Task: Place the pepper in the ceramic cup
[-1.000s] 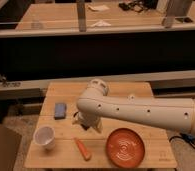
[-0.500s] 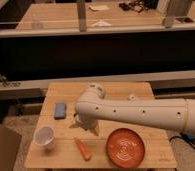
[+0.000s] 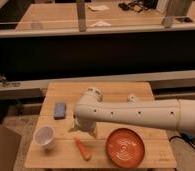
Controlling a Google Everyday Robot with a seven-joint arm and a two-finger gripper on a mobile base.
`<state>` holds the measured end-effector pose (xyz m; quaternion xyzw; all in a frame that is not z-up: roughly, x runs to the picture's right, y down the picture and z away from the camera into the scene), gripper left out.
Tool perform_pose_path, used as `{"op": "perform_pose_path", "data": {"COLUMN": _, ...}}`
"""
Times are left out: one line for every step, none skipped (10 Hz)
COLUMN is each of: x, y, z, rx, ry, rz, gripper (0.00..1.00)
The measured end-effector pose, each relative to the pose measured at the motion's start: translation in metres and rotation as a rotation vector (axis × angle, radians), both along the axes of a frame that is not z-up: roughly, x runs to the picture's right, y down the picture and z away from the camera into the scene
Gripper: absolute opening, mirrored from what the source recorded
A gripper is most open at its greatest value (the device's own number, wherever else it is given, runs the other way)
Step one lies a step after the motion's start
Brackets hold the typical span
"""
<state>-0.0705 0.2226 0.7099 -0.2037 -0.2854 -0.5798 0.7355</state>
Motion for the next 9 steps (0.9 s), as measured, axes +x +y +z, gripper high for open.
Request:
{"op": "perform_pose_path", "data": {"x": 0.0, "y": 0.003, "z": 0.002, "rx": -0.006, "ry": -0.007, "rz": -0.003, "gripper": 0.8}}
{"op": "perform_pose_path", "data": {"x": -0.001, "y": 0.006, "z": 0.004, "rx": -0.01, "ry": -0.013, "rz": -0.007, "gripper": 0.8}}
{"op": "perform_pose_path", "data": {"x": -0.002, "y": 0.007, "z": 0.006, "rx": -0.015, "ry": -0.02, "rz": -0.014, "gripper": 0.8}}
{"op": "perform_pose_path", "data": {"x": -0.003, "y": 0.009, "z": 0.009, "rx": -0.019, "ry": -0.024, "rz": -0.017, "gripper": 0.8}}
{"op": "perform_pose_path", "data": {"x": -0.005, "y": 0.013, "z": 0.014, "rx": -0.024, "ry": -0.029, "rz": -0.024, "gripper": 0.8}}
{"op": "perform_pose_path", "data": {"x": -0.007, "y": 0.016, "z": 0.017, "rx": -0.031, "ry": -0.036, "rz": -0.033, "gripper": 0.8}}
{"op": "perform_pose_path", "data": {"x": -0.006, "y": 0.019, "z": 0.02, "rx": -0.036, "ry": -0.038, "rz": -0.036, "gripper": 0.8}}
{"op": "perform_pose_path", "data": {"x": -0.006, "y": 0.021, "z": 0.023, "rx": -0.04, "ry": -0.039, "rz": -0.038, "gripper": 0.8}}
{"op": "perform_pose_path", "data": {"x": -0.008, "y": 0.023, "z": 0.025, "rx": -0.044, "ry": -0.044, "rz": -0.043, "gripper": 0.8}}
